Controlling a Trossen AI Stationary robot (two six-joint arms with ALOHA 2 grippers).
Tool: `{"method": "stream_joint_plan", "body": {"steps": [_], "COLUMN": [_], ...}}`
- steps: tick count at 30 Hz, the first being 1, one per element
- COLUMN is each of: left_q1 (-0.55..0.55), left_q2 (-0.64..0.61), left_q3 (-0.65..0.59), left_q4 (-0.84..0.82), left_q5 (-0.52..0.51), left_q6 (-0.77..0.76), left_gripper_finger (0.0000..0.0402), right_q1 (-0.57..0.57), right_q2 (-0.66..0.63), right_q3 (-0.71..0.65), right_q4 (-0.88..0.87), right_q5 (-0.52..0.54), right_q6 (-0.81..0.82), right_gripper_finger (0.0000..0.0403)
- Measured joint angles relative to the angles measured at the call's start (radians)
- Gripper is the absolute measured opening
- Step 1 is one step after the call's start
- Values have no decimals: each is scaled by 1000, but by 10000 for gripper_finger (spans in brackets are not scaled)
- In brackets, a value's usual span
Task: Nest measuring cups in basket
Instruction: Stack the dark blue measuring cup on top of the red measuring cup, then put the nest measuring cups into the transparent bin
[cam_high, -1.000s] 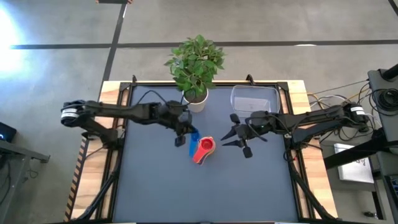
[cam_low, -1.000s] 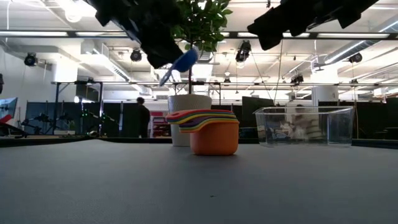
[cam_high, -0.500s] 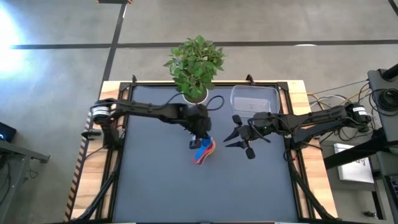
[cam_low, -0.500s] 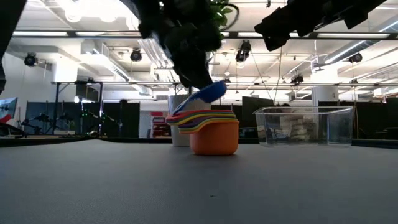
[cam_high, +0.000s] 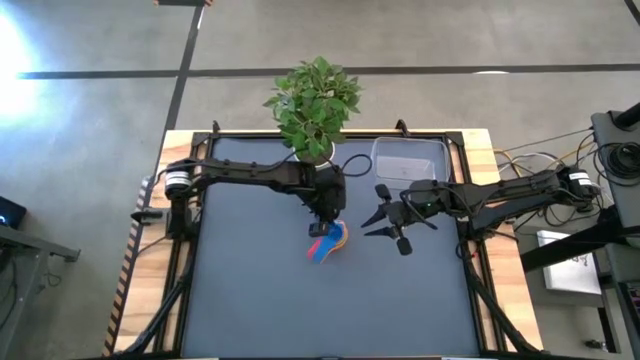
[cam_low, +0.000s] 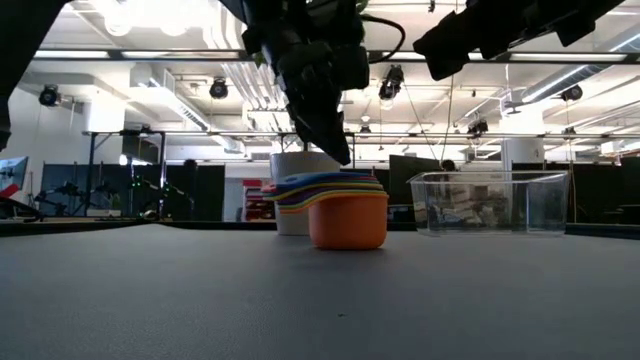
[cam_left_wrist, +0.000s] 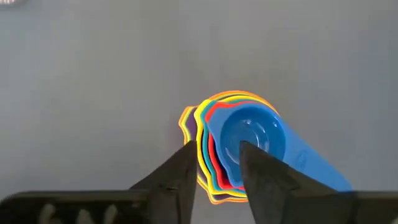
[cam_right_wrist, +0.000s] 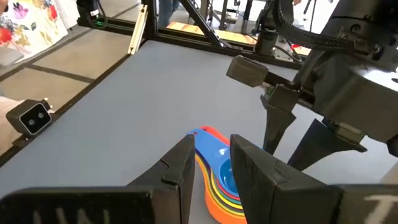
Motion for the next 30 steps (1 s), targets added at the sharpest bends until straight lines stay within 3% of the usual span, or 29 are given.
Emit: {"method": "stream_joint_plan", "body": {"steps": [7,11,17,22,26,30], "left_q1": [-11,-34,-66,-73,-86,-132], "left_q2": [-24,-83,-253,-355,-352,-302], "left_q3": [-12,-74,-314,-543,-657,-717], "left_q4": [-25,-13,164,276,411,567], "left_q5": [-6,-36,-132,-300,-309,-307], "left_q6": [-60,-88,-213,-465,-627,-688], "left_gripper_finger": [139,138,131,130,129,129], "right_q1": [0,4,4,4,4,4], "right_q2": [-4,-18,-32,-32,-31,-31], "right_q3": [0,0,0,0,3,13], "right_q4": [-1,-40,-98,-90,-67,-66], "right_q5": [1,85,163,165,183,183], "right_q6": [-4,-18,-18,-18,-17,9], "right_gripper_finger": [91,91,91,91,91,91]}}
